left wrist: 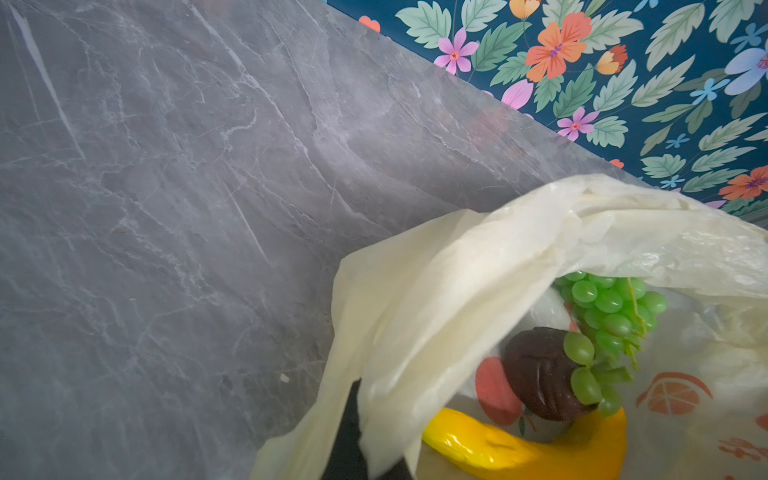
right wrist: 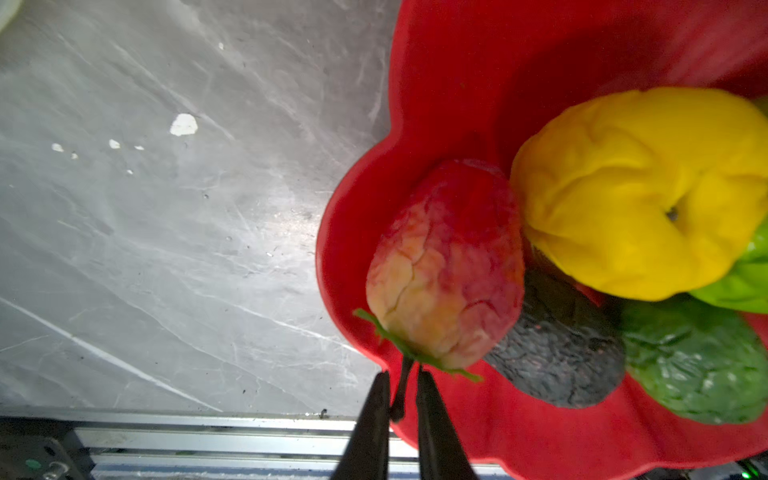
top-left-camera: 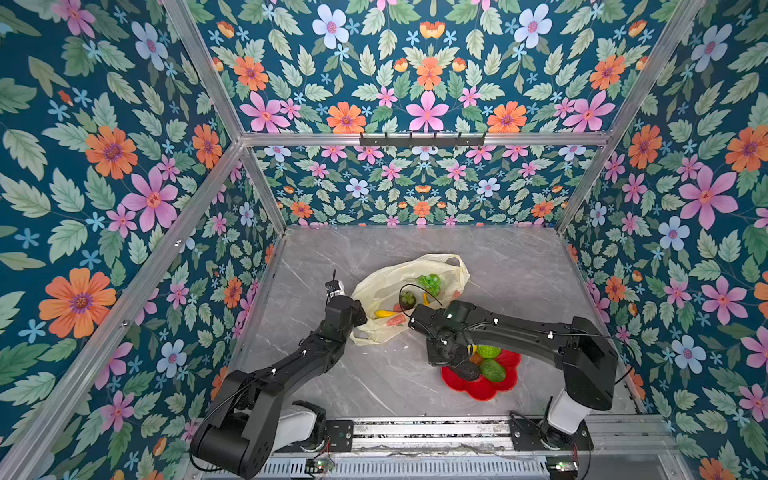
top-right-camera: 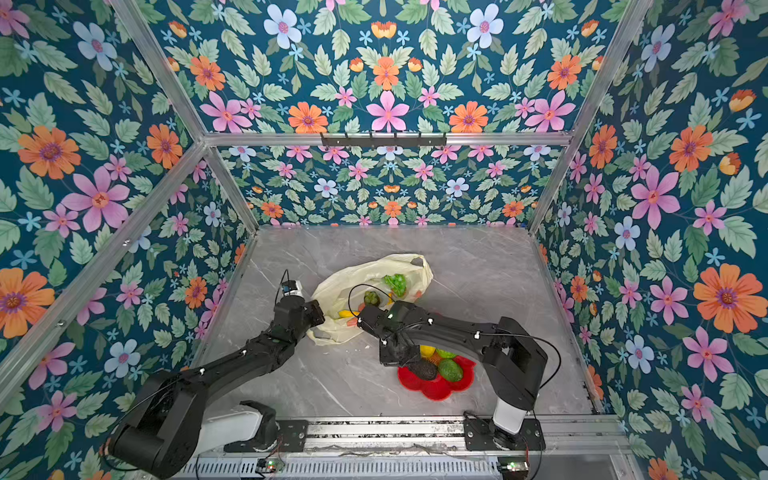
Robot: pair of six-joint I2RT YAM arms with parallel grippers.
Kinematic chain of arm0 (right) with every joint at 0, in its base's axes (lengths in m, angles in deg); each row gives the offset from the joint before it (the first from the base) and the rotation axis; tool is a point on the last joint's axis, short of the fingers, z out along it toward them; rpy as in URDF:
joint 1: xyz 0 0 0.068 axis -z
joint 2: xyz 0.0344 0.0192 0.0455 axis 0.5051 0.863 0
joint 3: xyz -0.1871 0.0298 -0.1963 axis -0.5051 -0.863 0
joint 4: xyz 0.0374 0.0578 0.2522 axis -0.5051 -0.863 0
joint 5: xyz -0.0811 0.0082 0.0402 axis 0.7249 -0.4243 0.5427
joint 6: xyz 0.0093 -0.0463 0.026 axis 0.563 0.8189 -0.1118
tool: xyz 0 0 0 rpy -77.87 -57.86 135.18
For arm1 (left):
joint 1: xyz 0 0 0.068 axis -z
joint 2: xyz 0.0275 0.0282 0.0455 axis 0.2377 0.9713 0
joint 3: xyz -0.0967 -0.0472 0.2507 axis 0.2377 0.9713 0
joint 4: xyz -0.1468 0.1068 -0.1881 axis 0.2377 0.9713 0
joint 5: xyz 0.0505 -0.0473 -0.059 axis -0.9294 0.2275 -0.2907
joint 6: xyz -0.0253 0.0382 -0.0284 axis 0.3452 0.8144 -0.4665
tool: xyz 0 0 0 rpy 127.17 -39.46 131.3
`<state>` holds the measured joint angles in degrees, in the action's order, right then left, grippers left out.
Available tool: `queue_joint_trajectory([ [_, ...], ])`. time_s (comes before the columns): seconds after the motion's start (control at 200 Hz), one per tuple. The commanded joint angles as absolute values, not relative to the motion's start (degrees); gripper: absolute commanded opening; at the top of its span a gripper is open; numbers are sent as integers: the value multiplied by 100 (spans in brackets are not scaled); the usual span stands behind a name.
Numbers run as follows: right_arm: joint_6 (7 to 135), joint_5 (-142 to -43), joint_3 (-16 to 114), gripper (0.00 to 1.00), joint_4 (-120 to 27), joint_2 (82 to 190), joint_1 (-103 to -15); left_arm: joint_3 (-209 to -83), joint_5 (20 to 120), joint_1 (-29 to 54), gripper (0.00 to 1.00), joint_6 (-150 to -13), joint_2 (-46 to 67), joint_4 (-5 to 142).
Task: Take the fake fruits out of the plastic bag
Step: 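Lower the red fruit into the red bowl and open the right gripper, then move the open right gripper back into the bag above the dark fruit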
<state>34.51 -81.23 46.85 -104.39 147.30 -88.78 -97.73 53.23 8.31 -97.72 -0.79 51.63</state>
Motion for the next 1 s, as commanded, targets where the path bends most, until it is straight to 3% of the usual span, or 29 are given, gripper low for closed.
queue_joint_trajectory([
  [0.0,3516,-8008,4757,16,-10477,14760,-8887,-9813,5307,822,0,-9687,-100,5160],
  [0.62,4129,-7595,5362,33,-10704,14836,-8882,-9954,5528,881,0,-9471,81,5149],
  [0.995,4376,-7124,5266,40,-10231,14109,-8645,-10460,4513,1815,0,-8949,392,5617],
])
